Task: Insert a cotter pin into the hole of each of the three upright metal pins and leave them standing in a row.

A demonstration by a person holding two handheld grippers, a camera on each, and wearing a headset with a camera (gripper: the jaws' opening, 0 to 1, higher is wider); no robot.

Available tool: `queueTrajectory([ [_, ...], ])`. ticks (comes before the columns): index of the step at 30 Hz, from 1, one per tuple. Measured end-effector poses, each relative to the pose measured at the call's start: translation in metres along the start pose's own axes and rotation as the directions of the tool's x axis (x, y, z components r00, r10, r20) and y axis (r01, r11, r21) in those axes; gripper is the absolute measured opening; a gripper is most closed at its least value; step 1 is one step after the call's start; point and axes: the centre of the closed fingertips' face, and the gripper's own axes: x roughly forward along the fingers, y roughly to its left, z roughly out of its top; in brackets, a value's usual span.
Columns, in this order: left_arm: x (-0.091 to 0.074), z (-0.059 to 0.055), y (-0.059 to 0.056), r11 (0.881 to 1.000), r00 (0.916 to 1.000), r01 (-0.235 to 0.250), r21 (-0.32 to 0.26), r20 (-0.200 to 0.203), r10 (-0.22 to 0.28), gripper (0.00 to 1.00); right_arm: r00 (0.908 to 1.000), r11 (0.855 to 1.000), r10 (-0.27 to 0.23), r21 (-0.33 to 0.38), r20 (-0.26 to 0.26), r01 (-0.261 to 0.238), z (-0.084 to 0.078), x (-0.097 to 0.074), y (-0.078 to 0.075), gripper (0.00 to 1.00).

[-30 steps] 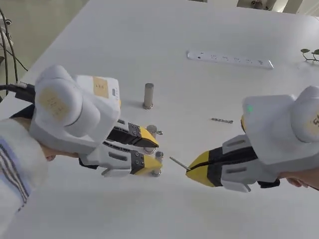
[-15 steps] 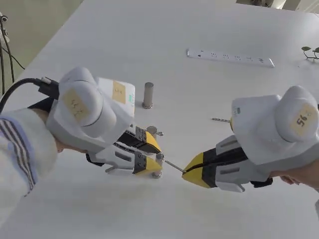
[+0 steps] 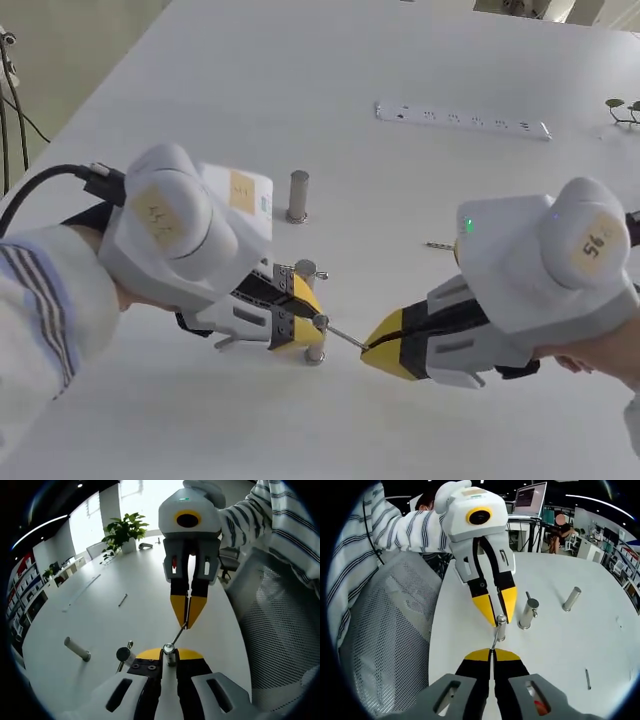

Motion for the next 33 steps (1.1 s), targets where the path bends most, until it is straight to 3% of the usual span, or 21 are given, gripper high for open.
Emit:
queueTrajectory([
  [20, -0.0031, 0.0002, -0.0019, 1.0, 1.0, -0.007, -0.013, -0.004, 0.007, 0.08, 0.9999, 1.0, -0.013, -0.012, -0.01, 0.013, -0.0001, -0.0011, -0.0045, 0.0],
  [23, -0.0039, 0.0004, -0.0016, 1.0, 1.0, -0.01, -0.014, -0.002, 0.01, 0.07, 0.9999, 1.0, 0.002, -0.024, -0.013, -0.002, -0.0001, -0.0007, -0.0021, 0.0],
  [30, -0.004, 0.0053, 0.0008, 1.0, 0.9996, -0.01, -0.012, 0.025, 0.01, 0.12, 0.9996, 0.998, 0.016, -0.06, -0.024, -0.018, 0.0012, 0.0012, -0.0025, 0.0],
  [33, -0.0036, 0.0056, -0.0002, 1.0, 0.9997, 0.0, -0.012, 0.026, 0.0, 0.06, 0.9995, 0.997, 0.016, -0.073, -0.029, -0.018, 0.0021, 0.0016, -0.0048, 0.0],
])
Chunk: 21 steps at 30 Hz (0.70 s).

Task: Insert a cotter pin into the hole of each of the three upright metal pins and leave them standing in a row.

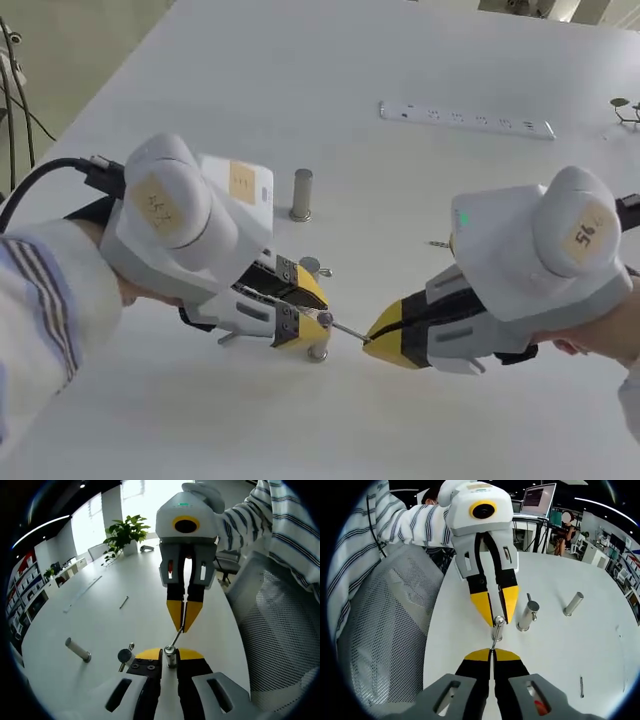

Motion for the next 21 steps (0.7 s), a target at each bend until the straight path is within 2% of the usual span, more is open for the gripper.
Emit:
queueTrajectory([
  [12, 0.0, 0.0, -0.001, 1.0, 1.0, 0.008, -0.026, -0.005, -0.009, 0.06, 0.9999, 1.0, 0.009, 0.013, 0.009, -0.009, 0.003, 0.006, -0.007, 0.0],
  [16, 0.0, 0.001, -0.002, 0.999, 0.9999, 0.012, -0.033, -0.002, -0.012, 0.05, 0.9996, 0.999, 0.01, 0.045, 0.028, -0.011, 0.008, 0.013, -0.01, 0.0],
  [21, 0.001, 0.001, -0.003, 0.999, 0.9999, 0.011, -0.035, -0.004, -0.011, 0.06, 0.9983, 1.0, -0.012, 0.014, 0.058, 0.012, 0.016, 0.018, -0.011, 0.0],
])
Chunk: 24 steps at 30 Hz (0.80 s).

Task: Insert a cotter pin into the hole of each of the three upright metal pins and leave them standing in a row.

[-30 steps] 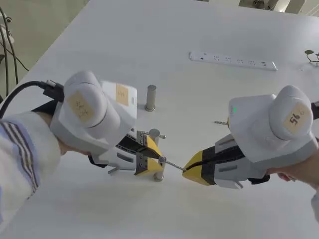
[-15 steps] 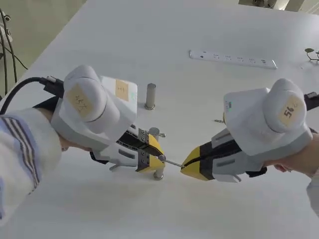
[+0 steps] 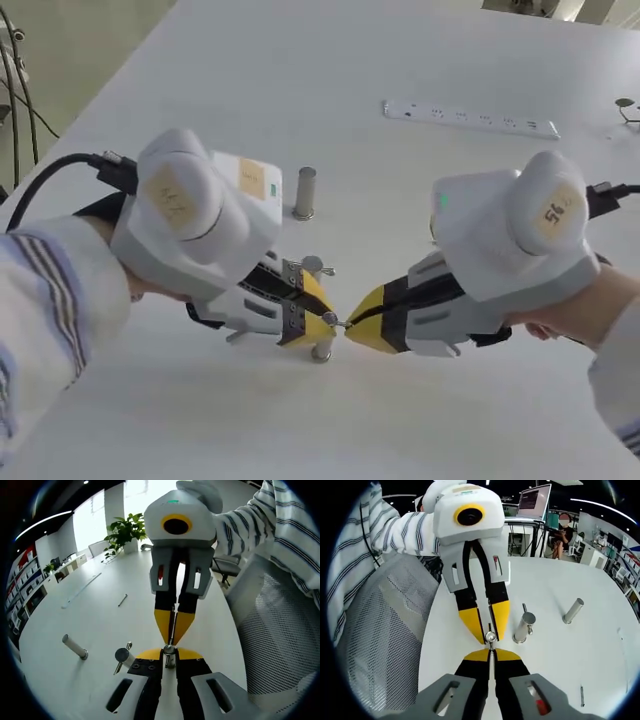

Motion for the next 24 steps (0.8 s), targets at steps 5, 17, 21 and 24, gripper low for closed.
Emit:
queueTrajectory([
  [5, 0.0003, -0.0003, -0.0007, 1.0, 1.0, 0.0, 0.001, -0.001, 0.0, 0.06, 0.9994, 0.998, -0.028, -0.057, 0.022, 0.029, 0.0023, 0.0006, -0.0012, 0.0],
  [17, 0.0005, -0.0005, -0.001, 1.0, 1.0, -0.006, 0.002, -0.001, 0.006, 0.06, 0.9988, 0.999, -0.036, -0.028, 0.034, 0.037, 0.0, -0.0083, -0.0003, 0.0],
  [21, 0.0006, -0.0007, -0.001, 1.0, 1.0, -0.008, 0.004, -0.005, 0.008, 0.06, 0.9981, 0.999, -0.044, -0.021, 0.044, 0.045, 0.0021, -0.0073, 0.0001, 0.0],
  [24, 0.0007, -0.0009, -0.0005, 1.0, 0.9999, -0.012, 0.007, -0.008, 0.012, 0.06, 0.9975, 0.999, -0.047, -0.005, 0.052, 0.047, 0.0036, -0.0071, -0.0006, 0.0],
])
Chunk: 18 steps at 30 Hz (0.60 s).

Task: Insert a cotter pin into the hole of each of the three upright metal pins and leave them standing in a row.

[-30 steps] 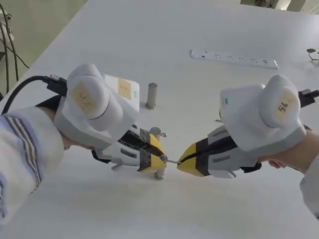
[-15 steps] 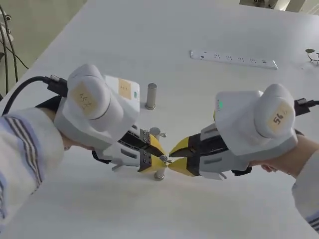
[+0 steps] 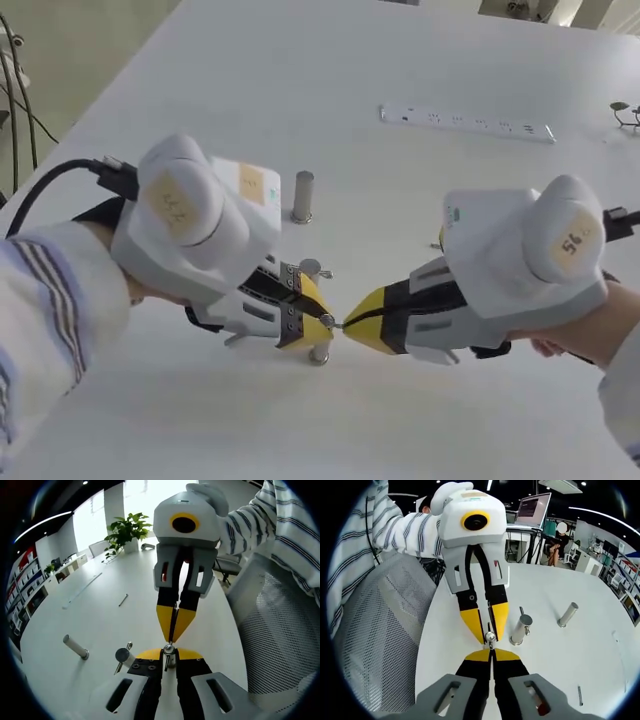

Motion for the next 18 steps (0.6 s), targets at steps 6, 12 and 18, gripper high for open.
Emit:
queueTrajectory([
  [6, 0.0, -0.001, 0.001, 1.0, 1.0, -0.001, -0.021, -0.001, 0.001, 0.06, 0.9999, 1.0, 0.004, -0.002, -0.012, -0.004, 0.001, 0.001, 0.001, 0.0],
  [12, -0.001, -0.005, 0.003, 1.0, 0.9998, -0.018, -0.023, -0.003, 0.018, 0.08, 0.9998, 1.0, -0.021, -0.009, -0.005, 0.021, 0.001, 0.0, -0.003, 0.08],
  [18, -0.013, -0.008, 0.003, 0.998, 0.9986, -0.05, -0.032, 0.018, 0.05, 0.31, 0.9996, 0.999, -0.027, 0.031, 0.005, 0.027, -0.007, 0.004, 0.002, 0.15],
])
